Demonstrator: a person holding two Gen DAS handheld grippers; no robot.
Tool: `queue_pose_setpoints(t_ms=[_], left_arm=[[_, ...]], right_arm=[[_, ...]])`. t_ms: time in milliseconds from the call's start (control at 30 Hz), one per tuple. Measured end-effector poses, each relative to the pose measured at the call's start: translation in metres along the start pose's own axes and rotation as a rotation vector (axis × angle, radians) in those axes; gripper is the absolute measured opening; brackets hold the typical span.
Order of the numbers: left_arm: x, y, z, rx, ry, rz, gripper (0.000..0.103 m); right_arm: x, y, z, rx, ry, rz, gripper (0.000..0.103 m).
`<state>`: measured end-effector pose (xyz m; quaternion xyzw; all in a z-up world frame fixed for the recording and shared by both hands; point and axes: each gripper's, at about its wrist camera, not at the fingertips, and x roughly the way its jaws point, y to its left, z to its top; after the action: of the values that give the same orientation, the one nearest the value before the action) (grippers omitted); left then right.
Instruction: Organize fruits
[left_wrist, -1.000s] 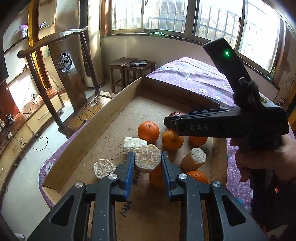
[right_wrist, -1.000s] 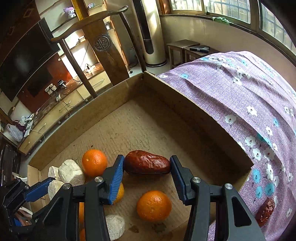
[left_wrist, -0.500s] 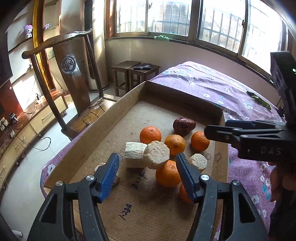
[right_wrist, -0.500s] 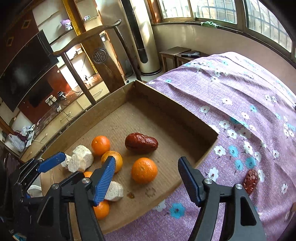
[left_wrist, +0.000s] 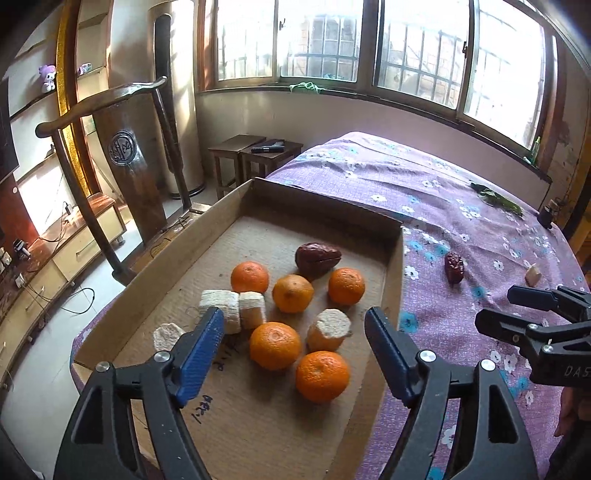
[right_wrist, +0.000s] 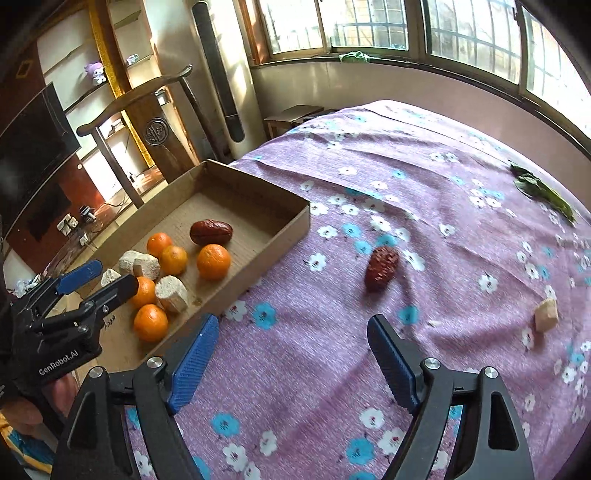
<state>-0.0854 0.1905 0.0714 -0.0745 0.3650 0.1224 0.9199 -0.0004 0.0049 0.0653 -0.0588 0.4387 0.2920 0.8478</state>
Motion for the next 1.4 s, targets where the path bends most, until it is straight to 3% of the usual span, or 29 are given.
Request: queue_pose_setpoints(t_ms=[233,867,1400], left_arm=[[-0.007,-0.039,0.002,0.055,-0.007,-0.06,0.085],[0.019,-0.137,0.005,0.17,0.056,-0.156,0.085],[0.042,-0.166,0.015,0.19,0.07,-0.154,0.085]], right_arm=[[-0.024,-0.036,-0.027,0.061,0.0,-0.065,0.087],[-0.068,-0.109,-0.056,0.181,-0.005,-0.155,0.088],[-0.079,-0.141,-0.053,0.181,0.015,-0.205,0.089]])
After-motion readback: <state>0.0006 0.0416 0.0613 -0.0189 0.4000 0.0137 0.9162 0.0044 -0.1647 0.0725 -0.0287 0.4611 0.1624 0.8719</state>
